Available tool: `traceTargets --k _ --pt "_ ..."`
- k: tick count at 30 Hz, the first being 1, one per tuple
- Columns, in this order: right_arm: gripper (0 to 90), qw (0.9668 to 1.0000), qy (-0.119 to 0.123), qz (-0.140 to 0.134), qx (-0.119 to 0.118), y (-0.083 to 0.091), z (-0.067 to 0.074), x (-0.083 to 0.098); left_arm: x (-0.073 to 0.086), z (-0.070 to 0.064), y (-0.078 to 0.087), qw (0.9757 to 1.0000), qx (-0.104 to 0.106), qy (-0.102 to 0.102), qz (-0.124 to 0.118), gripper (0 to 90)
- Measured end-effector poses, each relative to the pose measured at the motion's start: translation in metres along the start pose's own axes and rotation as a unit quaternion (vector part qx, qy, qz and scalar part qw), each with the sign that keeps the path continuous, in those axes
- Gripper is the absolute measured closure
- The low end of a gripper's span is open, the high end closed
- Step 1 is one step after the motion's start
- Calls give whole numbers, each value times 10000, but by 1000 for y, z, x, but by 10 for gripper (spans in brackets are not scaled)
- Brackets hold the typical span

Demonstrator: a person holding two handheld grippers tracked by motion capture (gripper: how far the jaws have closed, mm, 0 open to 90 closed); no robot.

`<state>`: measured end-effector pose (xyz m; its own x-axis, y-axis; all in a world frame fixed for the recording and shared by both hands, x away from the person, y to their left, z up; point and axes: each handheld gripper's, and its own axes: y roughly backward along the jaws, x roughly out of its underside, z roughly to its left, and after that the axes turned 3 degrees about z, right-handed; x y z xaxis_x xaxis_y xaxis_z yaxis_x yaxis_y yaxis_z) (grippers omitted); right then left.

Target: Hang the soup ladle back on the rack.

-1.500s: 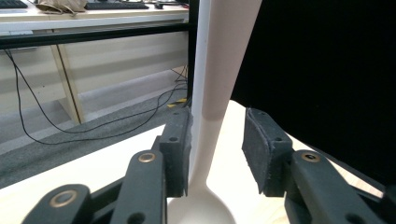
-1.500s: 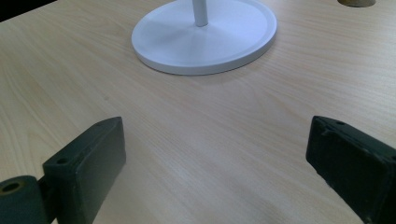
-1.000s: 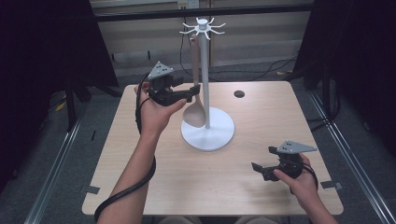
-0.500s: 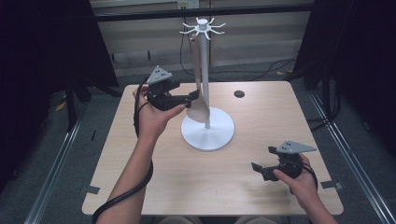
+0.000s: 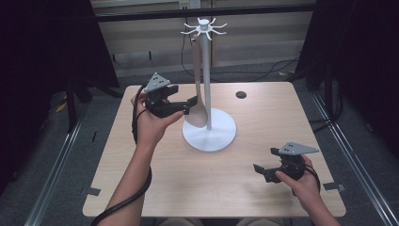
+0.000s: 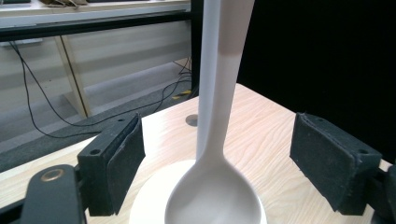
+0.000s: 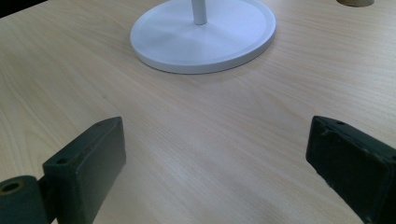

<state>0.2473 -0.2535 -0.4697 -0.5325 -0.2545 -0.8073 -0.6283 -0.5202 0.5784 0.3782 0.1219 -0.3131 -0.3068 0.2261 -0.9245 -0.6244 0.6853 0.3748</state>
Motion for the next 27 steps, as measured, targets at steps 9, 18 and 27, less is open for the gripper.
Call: traceTargets --k 9,18,27 --pt "44 10000 6 15 -4 -1 0 0 13 5 2 10000 -19 44 47 173" --pt "44 10000 5 25 5 -1 1 0 30 10 5 9999 -55 87 120 167" --pt "44 10000 24 20 0 -1 0 1 44 10 5 9999 -84 57 117 163"
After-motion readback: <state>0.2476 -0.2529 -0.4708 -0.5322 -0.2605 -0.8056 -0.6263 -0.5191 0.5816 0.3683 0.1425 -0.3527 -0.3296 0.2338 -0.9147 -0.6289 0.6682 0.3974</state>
